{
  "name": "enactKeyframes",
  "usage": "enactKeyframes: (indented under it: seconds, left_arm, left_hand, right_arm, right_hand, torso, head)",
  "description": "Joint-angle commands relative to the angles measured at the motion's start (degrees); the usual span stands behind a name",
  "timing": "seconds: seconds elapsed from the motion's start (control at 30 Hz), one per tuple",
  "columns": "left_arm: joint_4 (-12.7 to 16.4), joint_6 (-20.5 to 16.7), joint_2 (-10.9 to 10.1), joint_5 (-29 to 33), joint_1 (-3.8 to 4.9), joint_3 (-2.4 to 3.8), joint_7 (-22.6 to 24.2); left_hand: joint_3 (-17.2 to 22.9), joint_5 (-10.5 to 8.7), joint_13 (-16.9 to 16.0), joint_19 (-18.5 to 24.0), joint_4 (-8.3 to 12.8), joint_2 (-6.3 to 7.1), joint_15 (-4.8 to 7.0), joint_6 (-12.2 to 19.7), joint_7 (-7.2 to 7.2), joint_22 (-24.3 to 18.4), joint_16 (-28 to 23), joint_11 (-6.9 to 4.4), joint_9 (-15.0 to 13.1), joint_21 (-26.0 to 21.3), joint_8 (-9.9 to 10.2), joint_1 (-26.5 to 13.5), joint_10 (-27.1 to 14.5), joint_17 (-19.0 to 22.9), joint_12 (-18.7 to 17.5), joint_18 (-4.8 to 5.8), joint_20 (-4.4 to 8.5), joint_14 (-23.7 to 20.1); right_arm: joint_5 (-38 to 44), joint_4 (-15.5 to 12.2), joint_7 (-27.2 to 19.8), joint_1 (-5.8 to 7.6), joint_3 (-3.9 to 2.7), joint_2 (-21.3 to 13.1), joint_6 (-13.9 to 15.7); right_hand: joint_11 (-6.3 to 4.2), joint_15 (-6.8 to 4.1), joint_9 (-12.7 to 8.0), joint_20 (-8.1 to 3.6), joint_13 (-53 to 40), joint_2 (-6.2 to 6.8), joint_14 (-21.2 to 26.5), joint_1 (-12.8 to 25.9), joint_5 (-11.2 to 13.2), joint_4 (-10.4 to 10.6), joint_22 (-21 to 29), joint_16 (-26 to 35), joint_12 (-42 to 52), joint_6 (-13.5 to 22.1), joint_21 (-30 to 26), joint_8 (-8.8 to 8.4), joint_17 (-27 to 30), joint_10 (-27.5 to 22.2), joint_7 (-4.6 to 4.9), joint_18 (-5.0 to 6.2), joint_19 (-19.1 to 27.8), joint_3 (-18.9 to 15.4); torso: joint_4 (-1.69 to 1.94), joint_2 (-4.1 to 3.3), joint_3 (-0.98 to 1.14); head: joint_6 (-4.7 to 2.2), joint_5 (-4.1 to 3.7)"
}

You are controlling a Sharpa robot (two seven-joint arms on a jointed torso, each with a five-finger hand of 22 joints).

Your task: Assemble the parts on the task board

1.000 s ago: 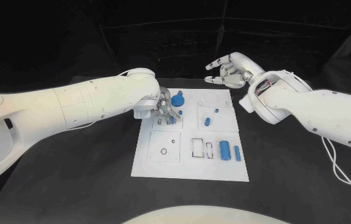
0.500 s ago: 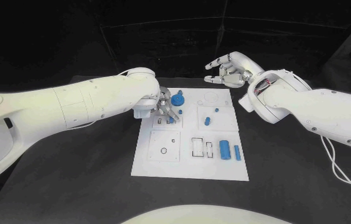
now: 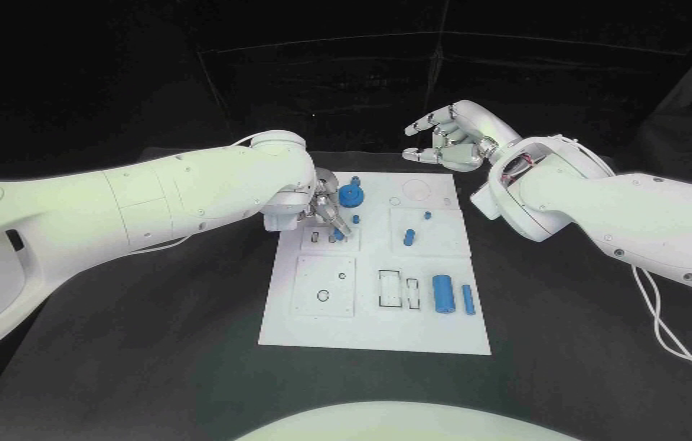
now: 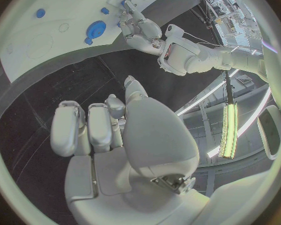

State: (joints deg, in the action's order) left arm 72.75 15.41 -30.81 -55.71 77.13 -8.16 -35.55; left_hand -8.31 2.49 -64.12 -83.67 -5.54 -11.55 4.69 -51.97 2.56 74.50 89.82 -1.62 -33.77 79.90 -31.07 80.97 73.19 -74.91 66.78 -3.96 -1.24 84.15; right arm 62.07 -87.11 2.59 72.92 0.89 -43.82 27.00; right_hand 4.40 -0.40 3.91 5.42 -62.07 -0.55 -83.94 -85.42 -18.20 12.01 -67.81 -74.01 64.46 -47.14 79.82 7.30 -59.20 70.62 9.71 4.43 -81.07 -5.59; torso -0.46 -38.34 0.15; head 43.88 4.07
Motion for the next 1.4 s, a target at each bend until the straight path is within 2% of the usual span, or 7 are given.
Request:
enactKeyframes:
  seconds: [0.03,0.37,0.5,0.57,0.7,1.07,1.4]
  left_arm:
    - [0.47,-0.13,-0.34,-0.29,-0.09,-0.09,1.02]
    - [2.58,-8.33,-2.49,2.64,-0.13,-0.09,3.35]
    - [4.25,-13.76,-3.99,4.43,-0.30,-0.11,4.29]
    - [5.42,-16.72,-5.05,4.90,-0.49,-0.13,4.69]
    - [7.42,-20.14,-6.94,5.30,-0.97,-0.17,5.28]
    - [10.64,-23.50,-10.34,3.94,-2.45,-0.28,5.63]
    - [11.01,-19.02,-10.30,-0.51,-3.27,-0.32,4.23]
  left_hand:
    - [4.77,0.38,0.36,0.36,3.52,-0.19,0.28,0.18,0.02,-0.11,0.18,0.15,0.15,-0.25,0.60,1.14,-0.54,-15.09,-0.59,0.44,0.03,5.85]
    - [17.24,0.08,0.74,0.42,6.00,2.72,-0.04,-0.33,0.29,-0.13,0.18,0.24,-0.37,-0.53,1.49,-2.39,0.00,-15.09,-1.45,0.38,-0.18,5.85]
    - [31.13,0.63,0.50,0.47,6.65,8.21,0.07,-0.58,0.56,-0.27,0.18,0.73,-1.84,-0.93,0.91,-9.18,0.62,-15.09,-1.37,0.29,-0.19,5.85]
    - [36.14,0.29,0.26,0.51,7.52,10.80,-0.09,-0.51,0.56,-0.43,0.18,0.17,-2.57,-1.14,0.45,-10.93,0.90,-15.09,-1.13,0.25,-0.23,5.85]
    - [42.78,0.26,-0.03,0.50,7.89,12.89,0.03,-0.56,0.34,-0.53,0.18,0.31,-3.73,-1.38,-0.40,-13.69,1.38,-15.09,-0.82,0.24,-0.30,5.85]
    - [48.57,0.38,-0.36,0.40,8.61,14.98,0.12,-0.53,0.19,-0.47,0.18,0.22,-5.21,-1.55,-1.45,-16.24,1.96,-15.09,-0.47,0.22,-0.23,5.85]
    - [49.59,0.41,-0.06,0.36,9.01,15.43,0.15,-0.40,0.19,-0.42,0.18,0.20,-5.51,-1.57,-1.60,-16.41,1.80,-15.09,-0.78,0.23,-0.21,5.85]
  right_arm:
    - [-0.06,0.06,-0.12,0.13,-0.06,0.05,-0.30]
    - [-0.06,0.42,-0.06,0.13,-0.05,0.13,-0.54]
    - [0.10,0.77,0.03,0.13,-0.04,0.10,-0.63]
    - [0.15,0.97,0.06,0.13,-0.04,0.11,-0.68]
    - [0.20,1.23,0.14,0.13,-0.03,0.13,-0.79]
    - [0.23,1.39,0.29,0.12,-0.02,-0.11,-0.92]
    - [0.23,1.52,0.23,0.12,-0.02,0.11,-1.00]
  right_hand:
    - [-0.05,-0.10,-0.08,0.03,-0.08,-0.16,-0.80,-0.44,-0.31,-0.14,0.00,0.18,-0.03,0.09,-0.19,0.34,-0.07,-0.17,-0.01,-0.14,0.22,-0.35]
    - [-0.05,-0.10,-0.08,0.03,-0.03,-0.20,-0.79,-0.47,-0.46,-0.14,0.02,0.22,-0.06,0.11,-0.21,0.35,-0.01,-0.20,-0.01,-0.14,0.23,-0.36]
    - [-0.05,-0.10,-0.08,0.03,-0.02,-0.21,-0.79,-0.47,-0.55,-0.13,0.02,0.22,-0.06,0.11,-0.21,0.35,-0.01,-0.21,-0.01,-0.14,0.23,-0.37]
    - [-0.05,-0.10,-0.08,0.03,-0.02,-0.21,-0.79,-0.47,-0.55,-0.13,0.02,0.22,-0.06,0.11,-0.21,0.35,-0.01,-0.21,-0.01,-0.14,0.23,-0.37]
    - [-0.04,-0.10,-0.08,0.04,-0.04,-0.22,-0.79,-0.47,-0.69,-0.12,0.04,0.22,-0.04,0.11,-0.22,0.36,-0.03,-0.19,-0.01,-0.14,0.24,-0.40]
    - [-0.05,-0.10,-0.07,0.04,-0.01,-0.25,-0.79,-0.48,-1.01,-0.10,0.04,0.24,-0.04,0.11,-0.23,0.38,-0.01,-0.21,-0.01,-0.14,0.24,-0.45]
    - [-0.05,-0.10,-0.07,0.04,-0.03,-0.25,-0.79,-0.50,-1.16,-0.09,0.02,0.25,-0.02,0.11,-0.22,0.38,-0.01,-0.20,-0.01,-0.14,0.24,-0.48]
  torso:
    - [0.04,-0.01,0.01]
    - [0.13,0.06,0.01]
    - [0.15,0.06,-0.03]
    - [0.18,0.06,0.07]
    - [0.13,0.09,0.16]
    - [0.16,0.08,0.04]
    - [-0.02,-0.03,0.05]
  head:
    - [-0.07,0.03]
    - [0.07,0.13]
    - [0.10,0.22]
    - [0.11,0.26]
    - [0.22,0.30]
    - [0.13,0.38]
    - [0.17,0.82]
